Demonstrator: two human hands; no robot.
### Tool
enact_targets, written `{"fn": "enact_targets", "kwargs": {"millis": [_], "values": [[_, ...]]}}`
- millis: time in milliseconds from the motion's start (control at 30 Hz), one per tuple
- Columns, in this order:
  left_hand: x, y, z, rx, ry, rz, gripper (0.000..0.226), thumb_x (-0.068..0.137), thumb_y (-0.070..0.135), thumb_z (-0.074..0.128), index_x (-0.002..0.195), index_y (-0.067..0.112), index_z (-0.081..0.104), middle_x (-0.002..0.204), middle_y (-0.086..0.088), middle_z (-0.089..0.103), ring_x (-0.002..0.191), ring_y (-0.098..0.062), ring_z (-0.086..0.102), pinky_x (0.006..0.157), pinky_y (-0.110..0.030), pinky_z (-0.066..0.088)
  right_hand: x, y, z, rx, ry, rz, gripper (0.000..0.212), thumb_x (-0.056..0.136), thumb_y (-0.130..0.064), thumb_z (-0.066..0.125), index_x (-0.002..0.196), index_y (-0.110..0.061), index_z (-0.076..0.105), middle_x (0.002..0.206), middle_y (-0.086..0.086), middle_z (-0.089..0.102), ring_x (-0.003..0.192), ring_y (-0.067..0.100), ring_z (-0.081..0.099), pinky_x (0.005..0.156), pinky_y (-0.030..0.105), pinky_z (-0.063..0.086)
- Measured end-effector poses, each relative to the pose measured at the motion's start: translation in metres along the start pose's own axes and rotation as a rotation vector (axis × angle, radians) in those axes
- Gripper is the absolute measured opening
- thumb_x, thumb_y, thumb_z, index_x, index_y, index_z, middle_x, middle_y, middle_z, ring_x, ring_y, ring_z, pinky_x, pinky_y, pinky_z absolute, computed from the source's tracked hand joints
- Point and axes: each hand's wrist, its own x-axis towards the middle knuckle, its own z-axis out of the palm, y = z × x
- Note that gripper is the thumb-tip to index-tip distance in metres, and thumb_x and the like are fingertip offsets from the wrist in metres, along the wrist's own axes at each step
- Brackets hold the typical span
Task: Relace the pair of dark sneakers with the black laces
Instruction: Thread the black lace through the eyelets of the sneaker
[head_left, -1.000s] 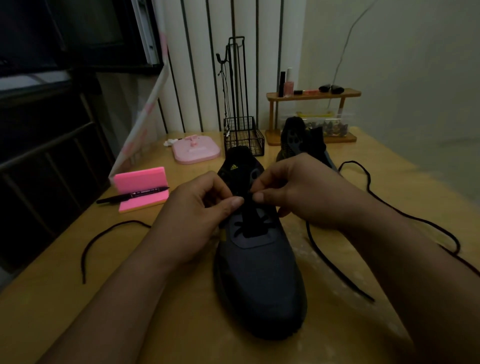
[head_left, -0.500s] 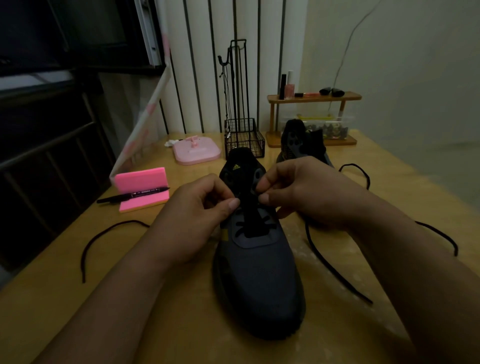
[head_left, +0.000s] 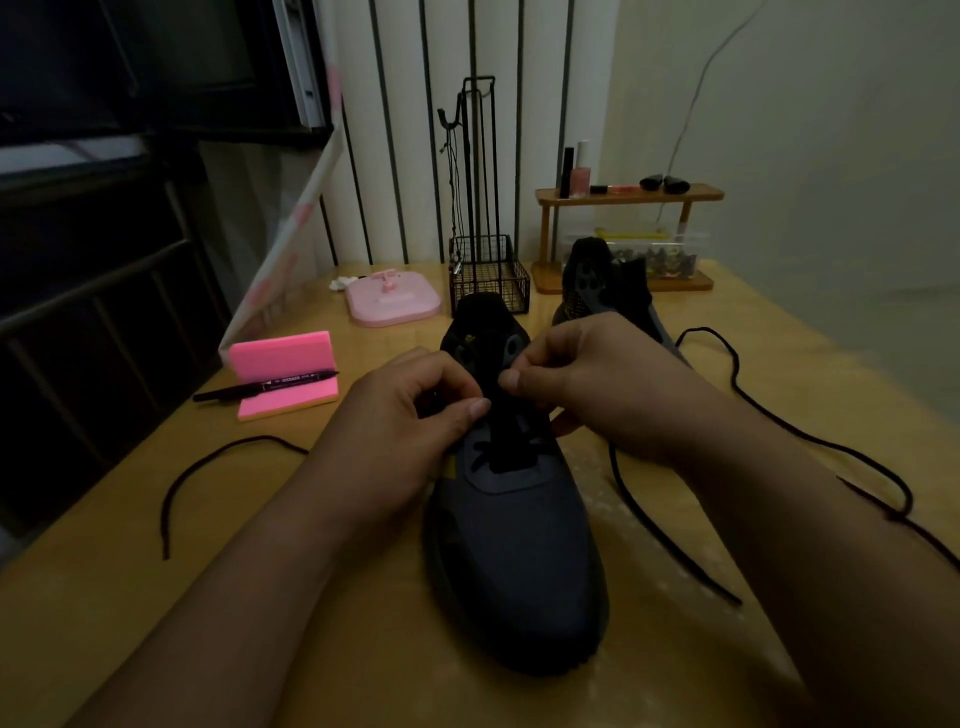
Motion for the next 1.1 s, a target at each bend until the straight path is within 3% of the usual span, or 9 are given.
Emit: {"fn": "enact_targets", "kwargs": {"millis": [233,367,467,533,633,700,800,1000,1100], "values": [[-0.001,0.001,-0.009,-0.016,0.004,-0.015,0.007,0.095,0.027,0.073,0.093,0.031,0.069,0.085,0.005,0.070,0.078,-0.014,0.066,0.074,-0.042,0.056,-0.002,-0.002,-0.005,-0.045,0.020,-0.016,0.018,0.104,-0.027,0.060,0.099,-0.014,0.072,0.092,0.001,0.075,0.082,0.008,0.072,0.064,0.021,0.060],[0.000,0.003,-0.019,-0.194,-0.047,-0.116,0.002,0.099,0.024,0.067,0.101,0.022,0.067,0.077,-0.009,0.072,0.062,-0.022,0.060,0.065,-0.043,0.050,0.000,-0.002,-0.023,0.764,0.096,0.092,0.018,0.108,-0.014,0.048,0.112,-0.004,0.063,0.098,0.008,0.077,0.095,0.022,0.077,0.078,0.032,0.064],[-0.002,0.006,-0.021,-0.254,-0.095,-0.133,0.006,0.101,0.020,0.065,0.106,0.019,0.067,0.077,-0.011,0.072,0.063,-0.024,0.060,0.067,-0.041,0.051,0.004,0.000,-0.023,1.169,0.128,0.092,0.012,0.108,-0.013,0.044,0.108,-0.005,0.053,0.072,0.000,0.055,0.064,0.014,0.059,0.058,0.026,0.055],[-0.003,0.007,-0.020,-0.300,-0.096,-0.132,0.007,0.101,0.016,0.064,0.108,0.016,0.067,0.076,-0.009,0.070,0.063,-0.024,0.059,0.064,-0.036,0.051,0.004,0.004,-0.022,0.889,0.119,0.116,0.017,0.110,-0.025,0.047,0.112,-0.009,0.052,0.071,-0.005,0.046,0.060,0.010,0.043,0.052,0.021,0.038],[-0.002,0.012,-0.024,-0.362,-0.064,-0.150,0.010,0.101,0.011,0.062,0.111,0.012,0.066,0.077,-0.008,0.069,0.064,-0.023,0.058,0.063,-0.031,0.050,-0.003,0.003,-0.019,-0.057,-0.023,0.001,0.033,0.101,-0.055,0.055,0.103,-0.026,0.069,0.088,-0.012,0.067,0.080,0.002,0.062,0.069,0.025,0.043],[-0.001,0.017,-0.026,-0.375,-0.039,-0.159,0.011,0.101,0.010,0.062,0.112,0.009,0.065,0.080,-0.008,0.069,0.067,-0.022,0.059,0.065,-0.029,0.051,-0.006,0.003,-0.022,-0.208,-0.176,-0.048,0.027,0.096,-0.052,0.064,0.093,-0.027,0.073,0.080,-0.014,0.070,0.076,-0.005,0.065,0.070,0.025,0.044],[-0.003,0.024,-0.025,-0.369,-0.009,-0.173,0.011,0.100,0.005,0.063,0.111,0.006,0.066,0.081,-0.006,0.069,0.073,-0.015,0.064,0.069,-0.024,0.054,-0.006,0.004,-0.032,0.013,-0.119,-0.056,0.023,0.099,-0.041,0.065,0.092,-0.021,0.072,0.084,-0.001,0.070,0.082,0.018,0.067,0.072,0.038,0.052],[-0.023,0.027,-0.016,-0.287,0.078,-0.193,0.013,0.101,0.009,0.062,0.111,0.014,0.069,0.084,-0.001,0.075,0.084,-0.009,0.070,0.077,-0.017,0.051,-0.004,0.003,-0.039,1.243,0.097,0.042,0.019,0.108,-0.022,0.047,0.108,-0.008,0.060,0.083,0.005,0.068,0.080,0.019,0.073,0.077,0.035,0.059],[-0.026,0.033,-0.015,-0.312,0.224,-0.142,0.019,0.104,0.005,0.056,0.115,0.012,0.070,0.094,-0.008,0.077,0.089,-0.018,0.072,0.083,-0.024,0.057,-0.003,0.006,-0.034,0.771,0.116,0.057,0.021,0.109,-0.030,0.049,0.100,-0.013,0.057,0.071,-0.001,0.051,0.060,0.013,0.051,0.064,0.031,0.044]]}}
